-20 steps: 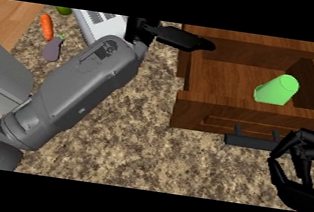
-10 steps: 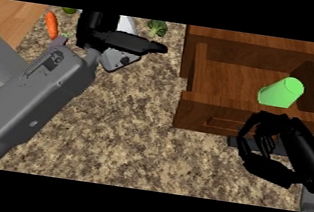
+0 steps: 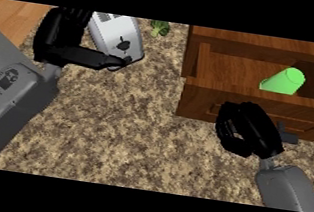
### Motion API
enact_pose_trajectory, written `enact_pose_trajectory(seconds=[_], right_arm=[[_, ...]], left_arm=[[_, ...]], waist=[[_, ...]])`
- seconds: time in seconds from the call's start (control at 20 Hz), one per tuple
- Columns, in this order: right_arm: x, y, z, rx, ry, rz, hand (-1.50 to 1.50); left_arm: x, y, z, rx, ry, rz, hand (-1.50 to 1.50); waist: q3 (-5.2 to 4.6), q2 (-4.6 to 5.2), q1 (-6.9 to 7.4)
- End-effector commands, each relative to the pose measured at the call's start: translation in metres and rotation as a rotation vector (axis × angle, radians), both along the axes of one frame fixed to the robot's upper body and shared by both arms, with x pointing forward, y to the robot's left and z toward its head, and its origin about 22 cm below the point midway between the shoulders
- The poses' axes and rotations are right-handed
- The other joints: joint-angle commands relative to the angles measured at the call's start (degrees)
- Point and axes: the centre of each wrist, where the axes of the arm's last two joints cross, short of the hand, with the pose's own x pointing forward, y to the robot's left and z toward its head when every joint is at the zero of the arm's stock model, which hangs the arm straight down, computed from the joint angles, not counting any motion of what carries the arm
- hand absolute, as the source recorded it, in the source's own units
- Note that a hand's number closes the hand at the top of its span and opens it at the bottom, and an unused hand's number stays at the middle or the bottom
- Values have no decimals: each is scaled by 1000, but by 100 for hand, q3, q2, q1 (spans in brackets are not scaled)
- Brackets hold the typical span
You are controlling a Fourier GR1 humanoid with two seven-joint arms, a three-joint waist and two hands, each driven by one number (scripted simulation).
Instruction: Pick up the cup, place it into the drawer and close the drawer
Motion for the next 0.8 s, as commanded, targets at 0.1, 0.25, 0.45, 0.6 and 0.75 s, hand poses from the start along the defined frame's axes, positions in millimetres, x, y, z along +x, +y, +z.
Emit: enact_pose_trajectory(seconds=[0.1,0.25,0.45,0.6,0.75], right_arm=[[42,17,-44,-91,-11,-5,150],[68,3,-37,-70,9,-17,150],[106,17,-22,-41,44,-21,150],[107,-14,-43,-58,53,-48,150],[121,-26,-28,-36,86,-76,150]], left_arm=[[-26,29,-25,-13,8,20,-150],[-31,59,-2,11,-1,45,-150],[-36,70,-16,3,-11,36,-150],[-35,69,-18,-13,-6,9,-150],[-47,78,-27,-19,-8,7,-150]], waist=[[4,22,-43],[4,15,-83],[3,47,-25],[9,88,26],[12,123,176]])
